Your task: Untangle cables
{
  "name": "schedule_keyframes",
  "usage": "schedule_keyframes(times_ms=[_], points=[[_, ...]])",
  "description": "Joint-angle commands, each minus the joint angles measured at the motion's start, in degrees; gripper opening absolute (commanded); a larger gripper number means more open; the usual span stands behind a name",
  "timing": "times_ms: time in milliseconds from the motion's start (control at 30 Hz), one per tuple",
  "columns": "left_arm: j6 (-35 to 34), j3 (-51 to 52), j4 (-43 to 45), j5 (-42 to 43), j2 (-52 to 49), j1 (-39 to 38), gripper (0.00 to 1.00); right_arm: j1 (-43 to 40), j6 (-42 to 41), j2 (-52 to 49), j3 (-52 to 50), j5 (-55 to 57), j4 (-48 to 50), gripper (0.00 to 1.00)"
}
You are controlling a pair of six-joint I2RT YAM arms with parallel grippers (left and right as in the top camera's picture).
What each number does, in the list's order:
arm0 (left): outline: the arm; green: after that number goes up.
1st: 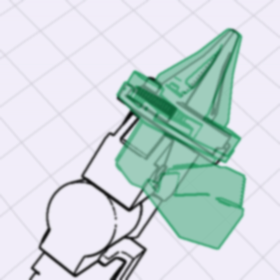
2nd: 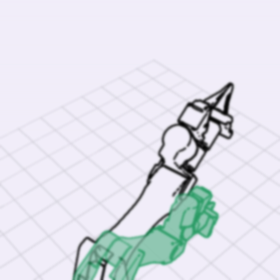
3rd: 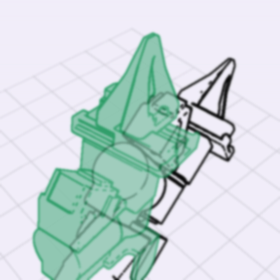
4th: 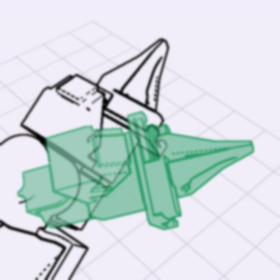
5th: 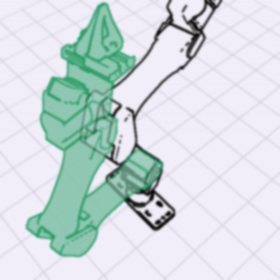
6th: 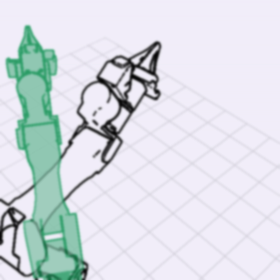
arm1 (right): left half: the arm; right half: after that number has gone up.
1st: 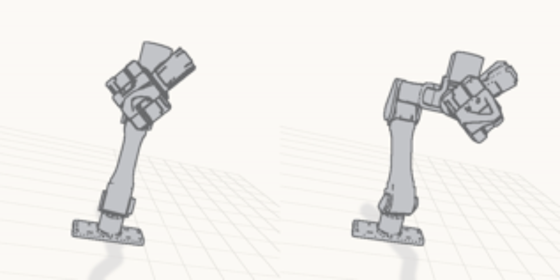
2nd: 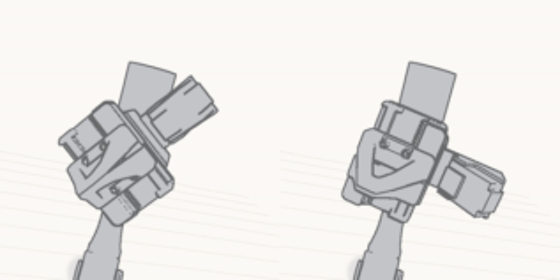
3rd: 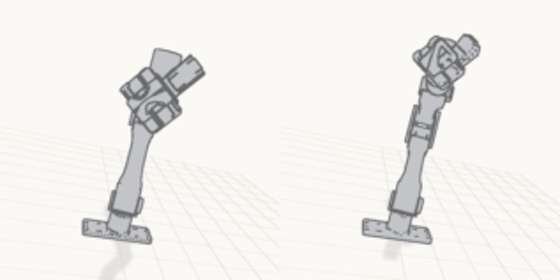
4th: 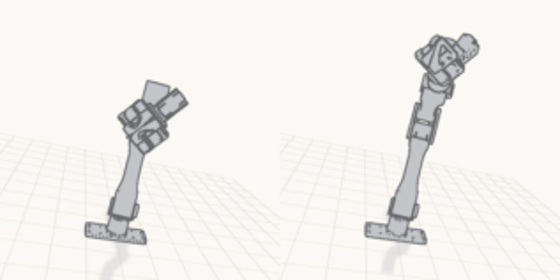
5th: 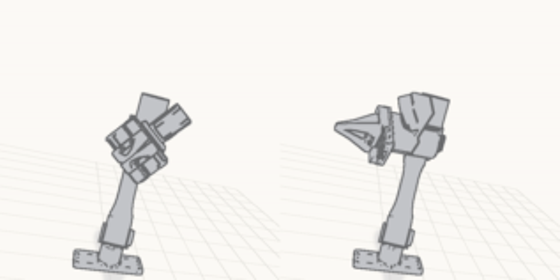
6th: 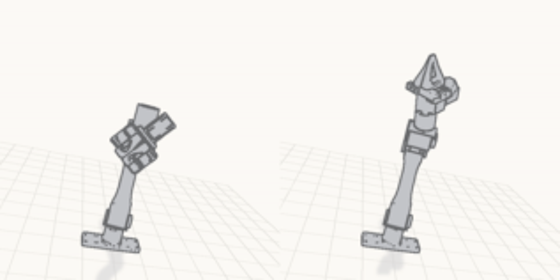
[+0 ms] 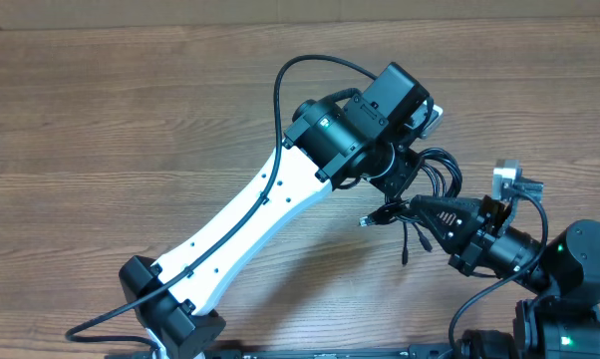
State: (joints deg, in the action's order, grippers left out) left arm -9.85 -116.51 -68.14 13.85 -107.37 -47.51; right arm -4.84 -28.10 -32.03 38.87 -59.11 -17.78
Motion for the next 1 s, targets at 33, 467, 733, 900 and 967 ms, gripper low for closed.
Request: schedule_keyframes(times_ms=[33,467,733,900,967], points=[[2.12,-0.44,0.68,-0.28,-0.09,0.24,0.04,0.22,-0.61,0.35,0.83,1.29,-0.39,0.04],[-13.53,-0.44,10.10,-4.37,-0.09,0.24,0.04,0.22,-5.14,0.33,0.83,10.84,-6.01,0.50],[-11.74,-0.44,9.53,1.77,-0.09,0.24,0.04,0.22,-5.11,0.33,0.83,15.61,-8.74,0.50],[-9.09,-0.44,9.64,5.35,-0.09,-0.15,0.04,0.22,-5.11,0.33,0.83,15.65,-8.72,0.51],[-7.19,-0.44,9.68,6.16,-0.09,-0.98,0.04,0.22,-5.14,0.33,0.83,16.04,-8.76,0.51]])
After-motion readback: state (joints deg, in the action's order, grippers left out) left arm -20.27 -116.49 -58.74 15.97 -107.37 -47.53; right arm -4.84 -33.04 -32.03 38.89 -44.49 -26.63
